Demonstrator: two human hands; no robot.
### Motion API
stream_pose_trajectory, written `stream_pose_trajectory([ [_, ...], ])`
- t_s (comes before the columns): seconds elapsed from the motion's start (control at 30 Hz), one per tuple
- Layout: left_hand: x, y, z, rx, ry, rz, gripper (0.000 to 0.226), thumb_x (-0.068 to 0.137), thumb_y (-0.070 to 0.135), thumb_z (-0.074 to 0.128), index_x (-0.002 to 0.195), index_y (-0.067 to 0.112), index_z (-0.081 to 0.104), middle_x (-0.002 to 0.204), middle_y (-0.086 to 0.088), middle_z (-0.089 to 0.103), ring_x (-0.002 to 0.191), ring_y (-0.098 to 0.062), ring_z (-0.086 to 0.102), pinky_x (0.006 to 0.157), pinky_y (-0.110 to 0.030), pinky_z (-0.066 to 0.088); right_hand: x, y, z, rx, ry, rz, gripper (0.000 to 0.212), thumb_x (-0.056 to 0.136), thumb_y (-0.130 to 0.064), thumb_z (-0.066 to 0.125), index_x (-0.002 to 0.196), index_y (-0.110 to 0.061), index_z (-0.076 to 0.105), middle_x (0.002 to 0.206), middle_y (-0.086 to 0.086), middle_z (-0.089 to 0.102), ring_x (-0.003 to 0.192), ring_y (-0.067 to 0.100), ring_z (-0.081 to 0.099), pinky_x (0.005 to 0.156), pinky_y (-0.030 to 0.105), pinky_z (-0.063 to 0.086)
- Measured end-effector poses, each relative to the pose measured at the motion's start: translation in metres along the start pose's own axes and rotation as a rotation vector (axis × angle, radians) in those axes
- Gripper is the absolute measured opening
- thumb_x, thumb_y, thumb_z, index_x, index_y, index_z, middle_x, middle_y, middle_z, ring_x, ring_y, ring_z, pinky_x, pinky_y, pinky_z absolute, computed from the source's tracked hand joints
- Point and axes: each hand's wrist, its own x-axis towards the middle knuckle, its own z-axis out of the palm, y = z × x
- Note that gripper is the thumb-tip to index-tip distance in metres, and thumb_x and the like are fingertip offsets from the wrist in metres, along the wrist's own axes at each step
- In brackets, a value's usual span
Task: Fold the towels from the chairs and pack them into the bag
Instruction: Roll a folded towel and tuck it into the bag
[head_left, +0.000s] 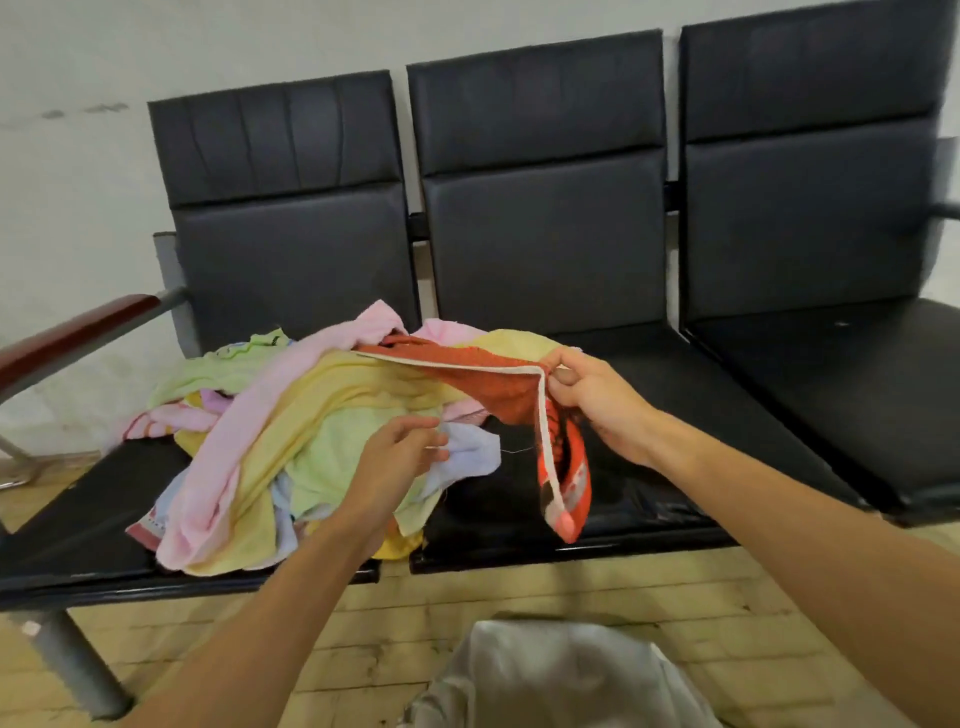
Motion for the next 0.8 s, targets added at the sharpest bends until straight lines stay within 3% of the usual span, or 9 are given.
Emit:
stream_pose_trajectory([
  [0.17, -0.015, -0.004, 0.039, -0.297, -0.14, -0.146, 0.02, 0.098, 0.025, 0.05, 0.112, 0.014, 0.06, 0.11, -0.009, 0.069, 0.099, -0.026, 0.069, 0.092, -0.041, 0.052, -0.033, 0.01, -0.03, -0.128, -0.183, -0.081, 0.019, 0.094, 0.007, 0.044, 0.091, -0.008, 0.054, 0.074, 0.016, 0.048, 0.07, 0.025, 0.04, 0.063, 0.027, 0.035],
  [0.27, -0.019, -0.008, 0.053, -0.379, -0.186, -0.207, 0.025, 0.095, 0.031, 0.054, 0.108, 0.013, 0.063, 0.104, -0.007, 0.069, 0.094, -0.026, 0.069, 0.083, -0.043, 0.055, -0.049, 0.024, -0.033, -0.317, -0.422, -0.088, 0.018, 0.094, 0.003, 0.047, 0.092, -0.013, 0.056, 0.083, 0.018, 0.062, 0.075, 0.02, 0.051, 0.07, 0.027, 0.041],
  [0.33, -0.018, -0.012, 0.061, -0.397, -0.133, -0.238, 0.028, 0.093, 0.031, 0.055, 0.114, 0.013, 0.061, 0.1, -0.01, 0.067, 0.09, -0.027, 0.067, 0.078, -0.043, 0.056, -0.056, 0.028, -0.036, -0.392, -0.56, -0.084, 0.019, 0.092, 0.002, 0.049, 0.09, -0.015, 0.058, 0.086, 0.011, 0.065, 0.079, 0.015, 0.054, 0.075, 0.026, 0.042],
  [0.43, -0.012, -0.02, 0.069, -0.407, 0.018, -0.295, 0.028, 0.093, 0.027, 0.057, 0.116, 0.011, 0.061, 0.106, -0.011, 0.07, 0.097, -0.029, 0.066, 0.085, -0.045, 0.053, -0.07, 0.026, -0.042, -0.488, -0.709, -0.054, 0.027, 0.091, 0.008, 0.049, 0.087, -0.018, 0.058, 0.081, 0.012, 0.063, 0.076, 0.013, 0.055, 0.074, 0.023, 0.043],
  [0.53, -0.008, -0.023, 0.075, -0.35, 0.126, -0.261, 0.027, 0.095, 0.004, 0.05, 0.121, 0.002, 0.057, 0.115, -0.018, 0.065, 0.1, -0.031, 0.063, 0.091, -0.044, 0.05, -0.081, 0.031, -0.049, -0.614, -0.806, 0.025, 0.024, 0.09, 0.004, 0.056, 0.086, -0.019, 0.058, 0.074, -0.007, 0.063, 0.068, 0.001, 0.055, 0.07, 0.017, 0.044],
  [0.63, -0.013, -0.024, 0.079, -0.26, 0.078, -0.232, 0.031, 0.093, -0.01, 0.038, 0.114, 0.002, 0.056, 0.105, -0.018, 0.063, 0.089, -0.03, 0.061, 0.085, -0.044, 0.051, -0.082, 0.042, -0.056, -0.765, -0.76, 0.077, 0.004, 0.092, -0.014, 0.064, 0.089, -0.017, 0.066, 0.082, -0.006, 0.071, 0.075, 0.005, 0.064, 0.073, 0.017, 0.047],
  [0.73, -0.019, -0.027, 0.073, -0.227, 0.01, -0.254, 0.027, 0.09, -0.012, 0.035, 0.095, 0.005, 0.056, 0.081, -0.013, 0.059, 0.067, -0.022, 0.056, 0.062, -0.034, 0.05, -0.073, 0.053, -0.06, -0.886, -0.577, 0.102, 0.011, 0.093, -0.018, 0.061, 0.098, -0.013, 0.07, 0.09, -0.003, 0.072, 0.084, 0.008, 0.064, 0.071, 0.011, 0.042],
  [0.8, -0.021, -0.029, 0.063, -0.174, -0.027, -0.259, 0.026, 0.088, -0.011, 0.037, 0.097, 0.005, 0.055, 0.078, -0.013, 0.059, 0.065, -0.021, 0.057, 0.059, -0.032, 0.049, -0.063, 0.059, -0.056, -0.912, -0.457, 0.093, 0.014, 0.094, -0.017, 0.058, 0.1, -0.012, 0.07, 0.087, -0.009, 0.065, 0.088, 0.008, 0.059, 0.074, 0.015, 0.04],
])
